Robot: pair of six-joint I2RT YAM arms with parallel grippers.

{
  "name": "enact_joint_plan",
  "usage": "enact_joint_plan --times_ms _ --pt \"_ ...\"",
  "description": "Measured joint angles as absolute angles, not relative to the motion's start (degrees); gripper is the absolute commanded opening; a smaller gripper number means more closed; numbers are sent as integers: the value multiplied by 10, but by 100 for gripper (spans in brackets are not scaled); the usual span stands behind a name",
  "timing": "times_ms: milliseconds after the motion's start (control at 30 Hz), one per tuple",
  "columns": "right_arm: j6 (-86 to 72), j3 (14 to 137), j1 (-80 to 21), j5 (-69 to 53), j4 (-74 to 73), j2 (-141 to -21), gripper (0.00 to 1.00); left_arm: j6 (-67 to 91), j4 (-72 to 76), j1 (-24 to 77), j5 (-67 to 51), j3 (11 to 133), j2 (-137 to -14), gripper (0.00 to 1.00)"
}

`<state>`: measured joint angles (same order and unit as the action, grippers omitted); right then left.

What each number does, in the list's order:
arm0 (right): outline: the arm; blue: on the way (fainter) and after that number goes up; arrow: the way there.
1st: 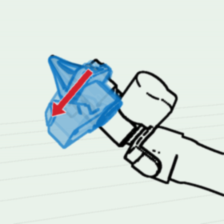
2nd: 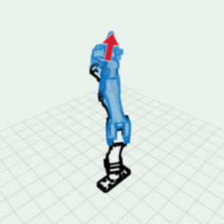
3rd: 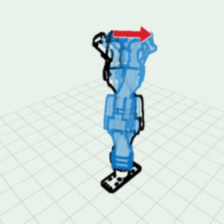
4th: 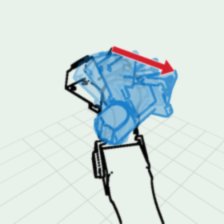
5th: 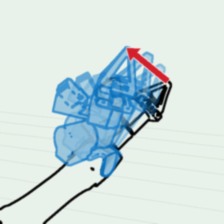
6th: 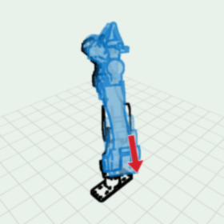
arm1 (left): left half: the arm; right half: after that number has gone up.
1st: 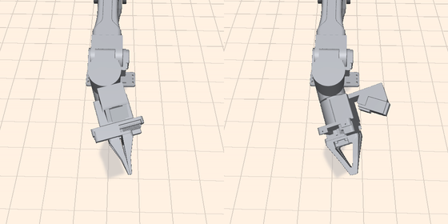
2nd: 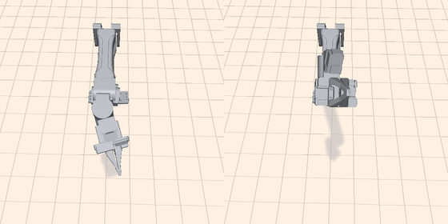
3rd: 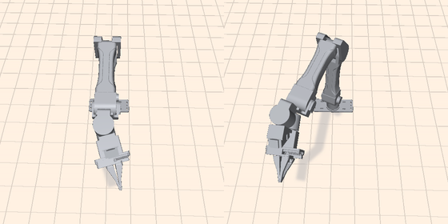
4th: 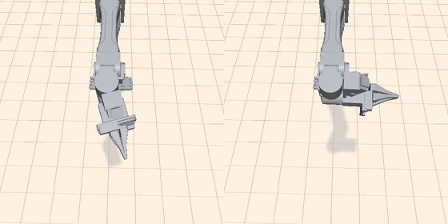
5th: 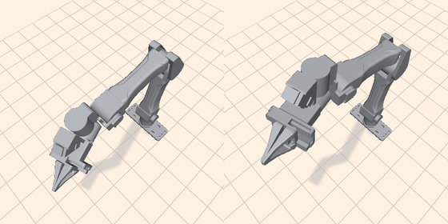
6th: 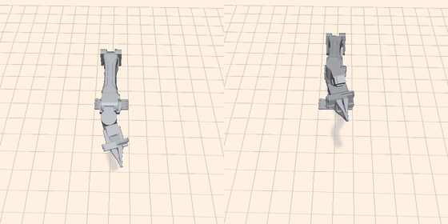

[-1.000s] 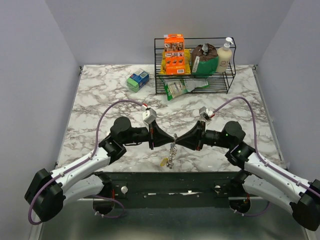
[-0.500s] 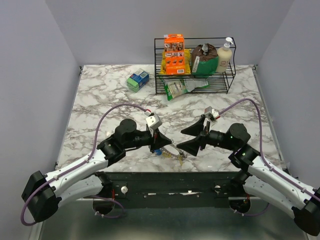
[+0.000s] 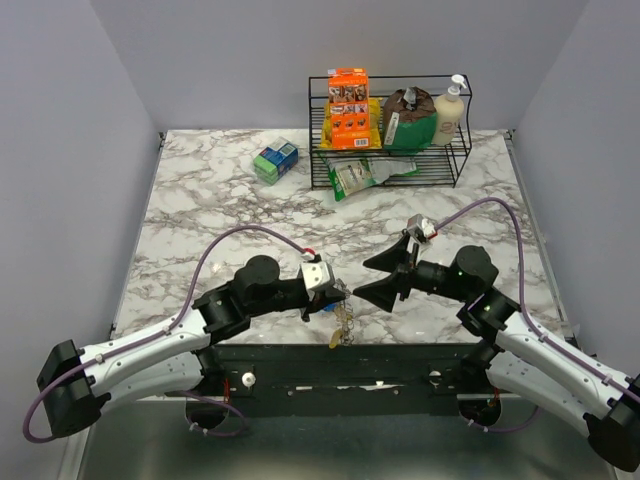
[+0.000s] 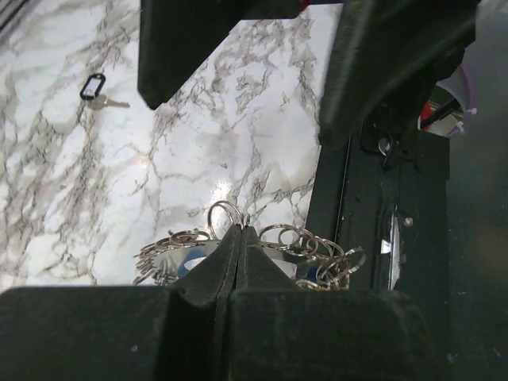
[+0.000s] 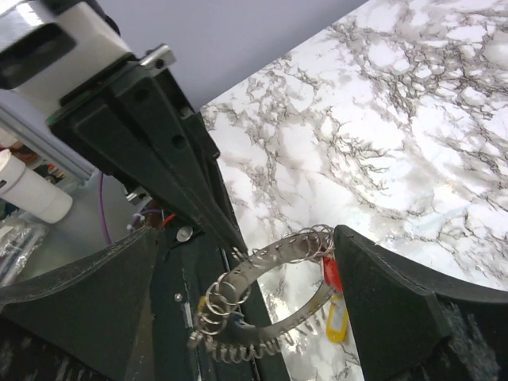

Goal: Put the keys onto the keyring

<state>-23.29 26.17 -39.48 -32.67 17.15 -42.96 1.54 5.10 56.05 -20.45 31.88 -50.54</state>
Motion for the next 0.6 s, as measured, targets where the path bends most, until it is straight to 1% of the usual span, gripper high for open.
enact_joint_plan --times_ms 367,600 --pt "-214 262 -395 -327 165 -433 100 -91 82 609 -204 257 -433 0" --pt "-204 262 -395 -334 160 -433 100 -121 87 616 -204 246 -416 0"
